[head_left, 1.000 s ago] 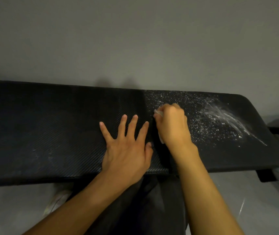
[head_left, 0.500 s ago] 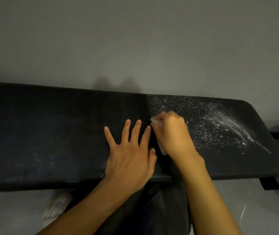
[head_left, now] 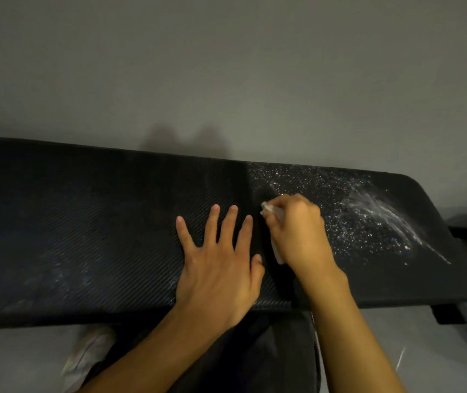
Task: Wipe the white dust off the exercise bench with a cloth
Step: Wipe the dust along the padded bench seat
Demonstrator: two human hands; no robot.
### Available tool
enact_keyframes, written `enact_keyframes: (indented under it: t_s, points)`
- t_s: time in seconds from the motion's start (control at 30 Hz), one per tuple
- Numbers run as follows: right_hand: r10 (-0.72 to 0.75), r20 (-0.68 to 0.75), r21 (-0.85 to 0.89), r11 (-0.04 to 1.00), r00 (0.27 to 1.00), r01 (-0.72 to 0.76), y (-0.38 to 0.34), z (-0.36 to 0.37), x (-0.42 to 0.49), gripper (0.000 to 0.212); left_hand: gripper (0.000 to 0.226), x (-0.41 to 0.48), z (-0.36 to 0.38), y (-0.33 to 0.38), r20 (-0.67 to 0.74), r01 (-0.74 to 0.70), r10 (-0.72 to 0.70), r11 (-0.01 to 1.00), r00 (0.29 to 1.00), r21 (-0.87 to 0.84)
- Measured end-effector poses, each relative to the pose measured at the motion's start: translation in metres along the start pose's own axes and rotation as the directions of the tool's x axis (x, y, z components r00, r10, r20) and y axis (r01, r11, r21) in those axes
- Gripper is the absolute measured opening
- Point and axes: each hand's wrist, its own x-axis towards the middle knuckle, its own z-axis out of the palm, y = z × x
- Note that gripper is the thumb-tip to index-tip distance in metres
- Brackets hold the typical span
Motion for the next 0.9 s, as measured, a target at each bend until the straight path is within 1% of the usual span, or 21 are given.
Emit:
enact_keyframes:
  t_s: [0.1, 0.2, 0.27, 0.3, 0.37, 0.43, 0.5, 0.6, 0.7, 0.77, 0.83, 0.9]
  points:
    - [0.052, -0.043, -0.065, 0.996, 0.998, -0.055, -0.005, 0.003, 0.032, 0.025, 0.068, 0.0, 0.0, 0.0, -0.008, -0.007, 0.008, 1.0, 1.0, 0.006]
    - [-0.013, 0.006, -0.05, 0.999, 1.0, 0.014, -0.016, 0.006, 0.039, 0.024, 0.067, -0.002, 0.0, -0.001, -0.021, -0.006, 0.006, 1.0, 1.0, 0.001]
    - [-0.051, 0.049, -0.022, 0.998, 0.998, 0.052, -0.013, 0.004, 0.023, 0.023, 0.067, -0.001, 0.0, 0.0, -0.038, -0.01, 0.01, 1.0, 0.999, -0.003]
    - [-0.056, 0.047, -0.01, 0.998, 0.997, 0.057, -0.011, 0.003, 0.013, 0.022, 0.066, -0.001, 0.001, 0.0, -0.044, -0.012, 0.012, 1.0, 0.999, -0.004]
    - [-0.056, 0.021, -0.008, 0.998, 0.998, 0.056, -0.008, 0.004, 0.011, 0.021, 0.066, 0.0, 0.002, 0.0, -0.056, -0.008, 0.008, 1.0, 0.998, -0.001]
    - [-0.047, -0.033, -0.034, 0.998, 0.998, 0.046, -0.011, 0.01, 0.033, 0.022, 0.065, 0.0, 0.002, 0.0, -0.06, -0.011, 0.011, 1.0, 0.998, 0.007]
    - [-0.022, -0.045, -0.027, 0.999, 0.999, 0.021, -0.019, 0.015, 0.061, 0.024, 0.065, -0.001, 0.001, 0.001, -0.057, -0.006, 0.006, 1.0, 0.998, 0.008]
    - [-0.029, 0.006, -0.028, 0.999, 1.0, 0.029, -0.024, 0.013, 0.073, 0.025, 0.065, 0.0, 0.001, 0.001, -0.054, 0.0, 0.0, 1.0, 0.999, -0.001]
    - [-0.075, 0.069, -0.059, 0.995, 0.995, 0.079, -0.015, 0.005, 0.05, 0.024, 0.065, 0.001, 0.002, 0.002, -0.06, -0.005, 0.005, 1.0, 0.998, 0.0]
    - [-0.04, 0.068, -0.072, 0.996, 0.997, 0.045, -0.008, 0.003, 0.049, 0.024, 0.065, 0.001, 0.003, 0.002, -0.062, 0.0, 0.001, 1.0, 0.998, 0.004]
    - [0.013, 0.009, -0.081, 0.997, 1.0, -0.012, -0.008, 0.007, 0.068, 0.025, 0.066, 0.001, 0.002, 0.003, -0.056, 0.003, -0.002, 1.0, 0.998, 0.014]
    - [0.034, -0.027, -0.061, 0.997, 0.999, -0.036, -0.013, 0.013, 0.085, 0.025, 0.066, 0.001, 0.002, 0.003, -0.045, 0.012, -0.011, 1.0, 0.999, 0.017]
